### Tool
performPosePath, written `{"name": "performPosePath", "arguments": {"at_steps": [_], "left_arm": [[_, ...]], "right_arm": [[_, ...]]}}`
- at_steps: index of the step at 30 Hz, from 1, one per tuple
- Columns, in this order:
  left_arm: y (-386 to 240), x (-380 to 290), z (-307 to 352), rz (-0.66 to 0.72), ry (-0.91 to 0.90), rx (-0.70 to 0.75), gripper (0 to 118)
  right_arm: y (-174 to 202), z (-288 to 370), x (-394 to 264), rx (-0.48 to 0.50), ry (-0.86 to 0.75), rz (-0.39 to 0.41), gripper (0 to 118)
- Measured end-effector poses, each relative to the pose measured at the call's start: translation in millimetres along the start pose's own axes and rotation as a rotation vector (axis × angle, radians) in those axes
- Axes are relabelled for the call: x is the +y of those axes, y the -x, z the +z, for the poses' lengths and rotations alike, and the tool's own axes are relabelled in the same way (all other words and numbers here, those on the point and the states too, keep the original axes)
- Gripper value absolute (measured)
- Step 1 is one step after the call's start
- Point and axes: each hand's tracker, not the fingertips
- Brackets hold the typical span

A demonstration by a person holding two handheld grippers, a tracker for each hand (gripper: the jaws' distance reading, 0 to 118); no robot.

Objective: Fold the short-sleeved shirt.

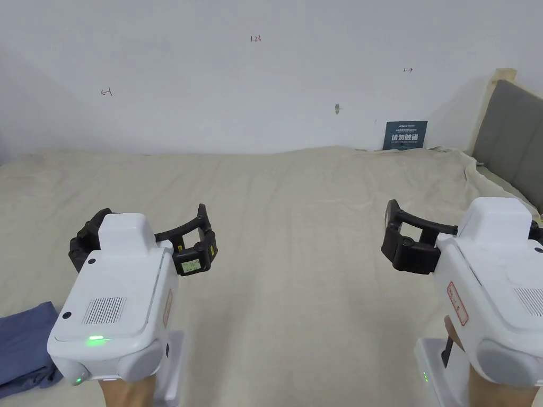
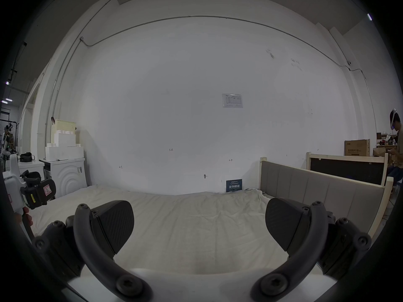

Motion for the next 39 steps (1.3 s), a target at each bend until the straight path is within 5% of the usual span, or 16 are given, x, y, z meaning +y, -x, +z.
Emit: {"name": "performPosePath", "arguments": {"at_steps": [23,26,31,33,39], "left_arm": [[3,0,-1,0.005,0.002,0.001,118],[4,1,0,0.014,0.005,-0.003,118],[7,1,2,0.023,0.008,-0.006,118],[8,0,2,0.022,0.010,-0.003,118],[8,0,2,0.023,0.012,-0.004,118]], "right_arm": [[6,4,8,-0.022,0.015,0.018,118],[7,3,10,-0.083,0.064,-0.040,118],[7,-5,13,-0.341,0.251,-0.215,117],[3,-12,18,-0.348,0.424,-0.206,117],[-3,-21,20,-0.258,0.520,-0.263,116]]}}
